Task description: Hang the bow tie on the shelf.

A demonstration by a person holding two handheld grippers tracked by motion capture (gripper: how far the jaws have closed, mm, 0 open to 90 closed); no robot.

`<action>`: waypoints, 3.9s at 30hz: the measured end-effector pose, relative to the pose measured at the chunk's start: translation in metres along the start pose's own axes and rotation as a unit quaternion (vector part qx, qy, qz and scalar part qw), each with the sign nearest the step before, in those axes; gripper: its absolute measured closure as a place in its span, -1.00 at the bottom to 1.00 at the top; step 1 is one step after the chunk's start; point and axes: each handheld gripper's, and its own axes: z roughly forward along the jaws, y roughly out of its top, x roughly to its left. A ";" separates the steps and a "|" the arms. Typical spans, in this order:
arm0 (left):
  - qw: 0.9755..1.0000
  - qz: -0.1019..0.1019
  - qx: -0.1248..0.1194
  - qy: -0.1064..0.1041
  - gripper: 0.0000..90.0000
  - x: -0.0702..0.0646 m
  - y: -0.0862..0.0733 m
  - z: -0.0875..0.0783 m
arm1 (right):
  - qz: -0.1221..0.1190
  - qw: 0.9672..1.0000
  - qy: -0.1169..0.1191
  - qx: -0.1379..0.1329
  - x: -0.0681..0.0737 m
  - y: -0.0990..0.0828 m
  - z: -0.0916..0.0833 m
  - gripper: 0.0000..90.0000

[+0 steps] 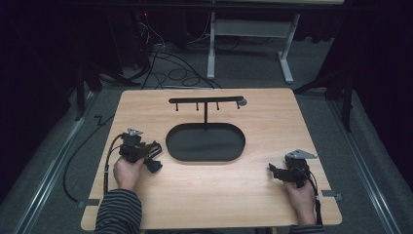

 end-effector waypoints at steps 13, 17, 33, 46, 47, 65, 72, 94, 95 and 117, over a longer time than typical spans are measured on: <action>1.000 0.006 0.012 -0.006 0.87 0.000 -0.002 0.004 | 0.000 1.000 0.000 0.000 0.000 0.000 0.000 -0.42; 1.000 0.005 0.013 -0.009 0.91 0.001 -0.002 0.004 | 0.000 1.000 0.000 0.000 0.000 0.000 0.000 -0.42; 1.000 0.010 -0.014 -0.017 0.96 -0.002 0.001 -0.014 | 0.000 1.000 0.000 0.000 0.000 0.000 0.000 -0.42; 0.999 0.009 -0.045 -0.027 0.96 -0.003 0.003 -0.031 | -0.001 1.000 0.000 0.000 0.000 0.000 0.000 -0.42; 0.998 0.008 -0.047 -0.028 0.97 -0.003 0.003 -0.033 | -0.001 1.000 0.000 0.000 0.000 0.000 0.000 -0.42; 0.996 0.011 -0.085 -0.039 0.97 -0.007 0.004 -0.059 | -0.001 1.000 -0.001 0.000 0.000 0.000 0.000 -0.42; 0.993 0.028 -0.101 -0.044 0.97 -0.016 0.012 -0.071 | -0.001 1.000 -0.001 0.000 0.000 0.000 0.000 -0.42; 0.989 0.047 -0.125 -0.058 0.97 -0.033 0.020 -0.088 | 0.000 1.000 0.000 0.000 0.000 0.000 0.000 -0.42; 0.989 0.047 -0.125 -0.058 0.97 -0.033 0.020 -0.089 | 0.000 1.000 0.000 0.000 0.000 0.000 0.000 -0.42; 0.984 0.085 -0.143 -0.071 0.97 -0.058 0.044 -0.096 | 0.000 1.000 0.000 0.000 0.000 0.000 0.000 -0.42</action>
